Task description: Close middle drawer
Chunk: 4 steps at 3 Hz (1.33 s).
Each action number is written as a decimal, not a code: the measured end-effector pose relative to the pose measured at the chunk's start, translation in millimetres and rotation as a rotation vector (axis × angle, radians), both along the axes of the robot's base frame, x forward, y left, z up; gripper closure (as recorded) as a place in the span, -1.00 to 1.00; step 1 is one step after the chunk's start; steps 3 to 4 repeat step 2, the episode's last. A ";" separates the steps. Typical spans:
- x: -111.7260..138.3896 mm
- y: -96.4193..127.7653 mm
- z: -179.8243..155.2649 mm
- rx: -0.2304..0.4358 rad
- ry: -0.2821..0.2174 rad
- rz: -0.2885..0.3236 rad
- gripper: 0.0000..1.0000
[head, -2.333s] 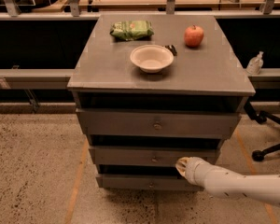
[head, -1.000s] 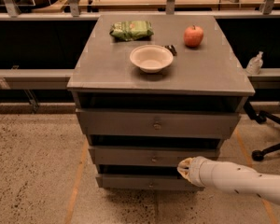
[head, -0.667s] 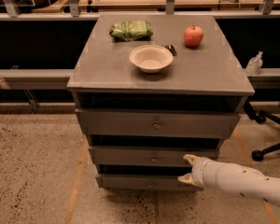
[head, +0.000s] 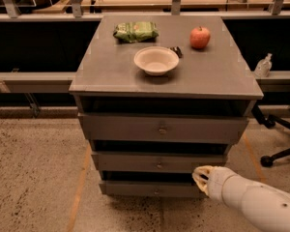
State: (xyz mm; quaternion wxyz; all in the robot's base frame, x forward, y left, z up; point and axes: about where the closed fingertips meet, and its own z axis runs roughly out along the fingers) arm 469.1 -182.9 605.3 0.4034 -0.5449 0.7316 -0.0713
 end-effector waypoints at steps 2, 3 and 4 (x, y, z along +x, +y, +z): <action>-10.3 -2.8 12.1 0.017 -0.022 -0.022 0.14; -10.3 -2.8 12.1 0.017 -0.022 -0.022 0.14; -10.3 -2.8 12.1 0.017 -0.022 -0.022 0.14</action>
Offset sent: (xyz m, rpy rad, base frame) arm -0.0100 -0.0023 0.0123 0.0173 -0.0227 -0.0212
